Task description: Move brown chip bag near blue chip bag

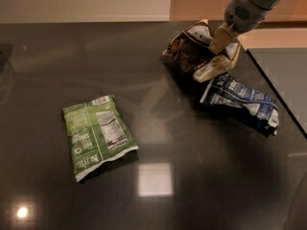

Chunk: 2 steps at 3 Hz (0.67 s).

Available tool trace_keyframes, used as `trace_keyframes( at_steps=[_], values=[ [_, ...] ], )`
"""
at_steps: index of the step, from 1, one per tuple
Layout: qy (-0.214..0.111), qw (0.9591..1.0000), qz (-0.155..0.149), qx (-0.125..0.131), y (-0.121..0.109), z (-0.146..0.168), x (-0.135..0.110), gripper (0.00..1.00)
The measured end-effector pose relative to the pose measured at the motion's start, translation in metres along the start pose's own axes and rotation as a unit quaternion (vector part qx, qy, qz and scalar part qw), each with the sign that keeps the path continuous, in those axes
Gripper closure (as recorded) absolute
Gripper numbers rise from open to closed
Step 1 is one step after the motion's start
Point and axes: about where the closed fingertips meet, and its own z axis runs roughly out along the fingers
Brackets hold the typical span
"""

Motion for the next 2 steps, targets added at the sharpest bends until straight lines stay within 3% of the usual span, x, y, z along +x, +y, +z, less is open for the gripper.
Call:
trace_keyframes(
  at_steps=[1, 2],
  values=[
    [0.011, 0.9999, 0.010, 0.007, -0.0066, -0.0132, 0.0224, 0.58],
    [0.009, 0.9999, 0.010, 0.008, -0.0079, -0.0106, 0.0207, 0.33]
  ],
)
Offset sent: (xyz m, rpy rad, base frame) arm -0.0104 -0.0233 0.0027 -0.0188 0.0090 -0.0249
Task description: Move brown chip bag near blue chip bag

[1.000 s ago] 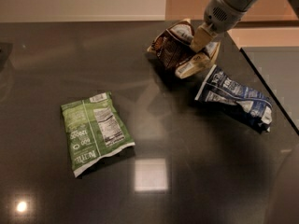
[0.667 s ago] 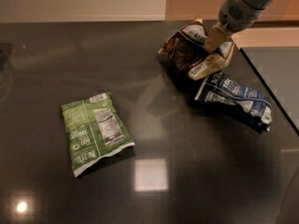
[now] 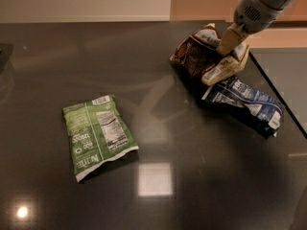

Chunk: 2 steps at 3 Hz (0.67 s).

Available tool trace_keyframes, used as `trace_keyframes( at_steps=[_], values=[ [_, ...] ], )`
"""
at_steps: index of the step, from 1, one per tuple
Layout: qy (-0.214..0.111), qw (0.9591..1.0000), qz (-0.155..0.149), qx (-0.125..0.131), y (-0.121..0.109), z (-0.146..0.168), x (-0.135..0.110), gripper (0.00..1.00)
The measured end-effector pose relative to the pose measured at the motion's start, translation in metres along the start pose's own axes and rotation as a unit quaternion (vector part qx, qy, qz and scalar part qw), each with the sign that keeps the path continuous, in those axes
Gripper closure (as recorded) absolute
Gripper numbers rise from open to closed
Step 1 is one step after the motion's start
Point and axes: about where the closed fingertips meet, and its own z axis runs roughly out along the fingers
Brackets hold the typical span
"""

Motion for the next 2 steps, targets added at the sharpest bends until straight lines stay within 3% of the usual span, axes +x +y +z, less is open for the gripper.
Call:
trace_keyframes(
  at_steps=[1, 2],
  values=[
    [-0.002, 1.0000, 0.000, 0.001, -0.0009, 0.0024, -0.0015, 0.10],
    [-0.003, 1.0000, -0.001, 0.001, -0.0015, 0.0046, -0.0030, 0.00]
  ],
)
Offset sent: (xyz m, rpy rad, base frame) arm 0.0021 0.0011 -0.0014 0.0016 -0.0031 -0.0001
